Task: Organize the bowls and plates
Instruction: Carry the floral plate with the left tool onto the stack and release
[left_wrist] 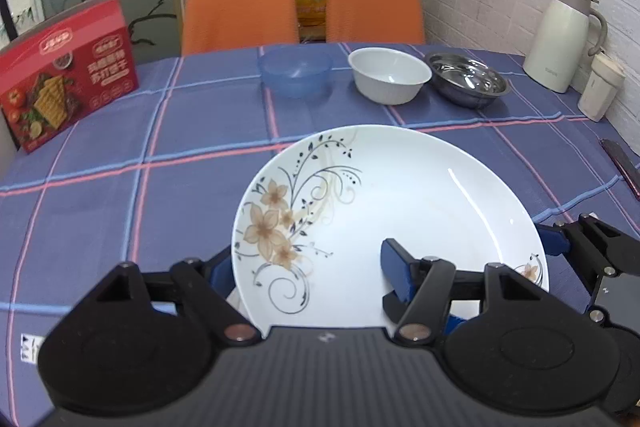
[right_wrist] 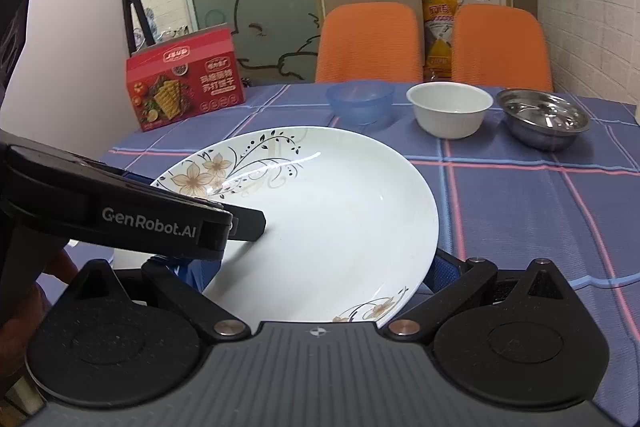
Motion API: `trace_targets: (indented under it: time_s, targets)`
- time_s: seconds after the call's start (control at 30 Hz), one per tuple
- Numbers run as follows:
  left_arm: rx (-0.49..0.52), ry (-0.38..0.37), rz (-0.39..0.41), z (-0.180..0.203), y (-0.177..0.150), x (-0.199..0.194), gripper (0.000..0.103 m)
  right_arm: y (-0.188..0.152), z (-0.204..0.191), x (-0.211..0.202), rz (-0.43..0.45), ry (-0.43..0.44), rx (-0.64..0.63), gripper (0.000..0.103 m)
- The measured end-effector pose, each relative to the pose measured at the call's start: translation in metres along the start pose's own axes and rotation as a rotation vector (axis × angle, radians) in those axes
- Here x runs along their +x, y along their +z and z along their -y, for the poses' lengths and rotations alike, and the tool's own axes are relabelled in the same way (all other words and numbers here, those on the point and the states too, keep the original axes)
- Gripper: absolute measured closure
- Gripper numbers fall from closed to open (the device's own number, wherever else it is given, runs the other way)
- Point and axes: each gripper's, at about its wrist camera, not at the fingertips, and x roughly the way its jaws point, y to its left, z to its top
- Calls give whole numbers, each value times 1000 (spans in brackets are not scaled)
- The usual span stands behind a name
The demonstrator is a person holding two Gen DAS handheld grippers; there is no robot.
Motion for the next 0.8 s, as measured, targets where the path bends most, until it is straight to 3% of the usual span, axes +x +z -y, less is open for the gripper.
trace_targets:
  time_s: [0.17, 0.3, 0.47, 0.63, 0.8]
  targets:
    - [-57, -6, -25, -21, -22, 2, 39, -12, -20, 8, -43, -6, -30, 12]
    - [-45, -11, 8, -22, -32, 0, 36, -16, -26, 7, -40, -24, -68, 13]
    - [-60, 4, 55, -31, -37, -13, 13, -20, -24, 2, -63, -34, -93, 14]
    - [-46, 27, 147, -33, -31, -36, 8, -17, -8, -17, 9, -45, -38, 14]
    - [-30, 2, 151, -23, -19, -32, 5, -11, 10, -28, 50, -44, -10, 14]
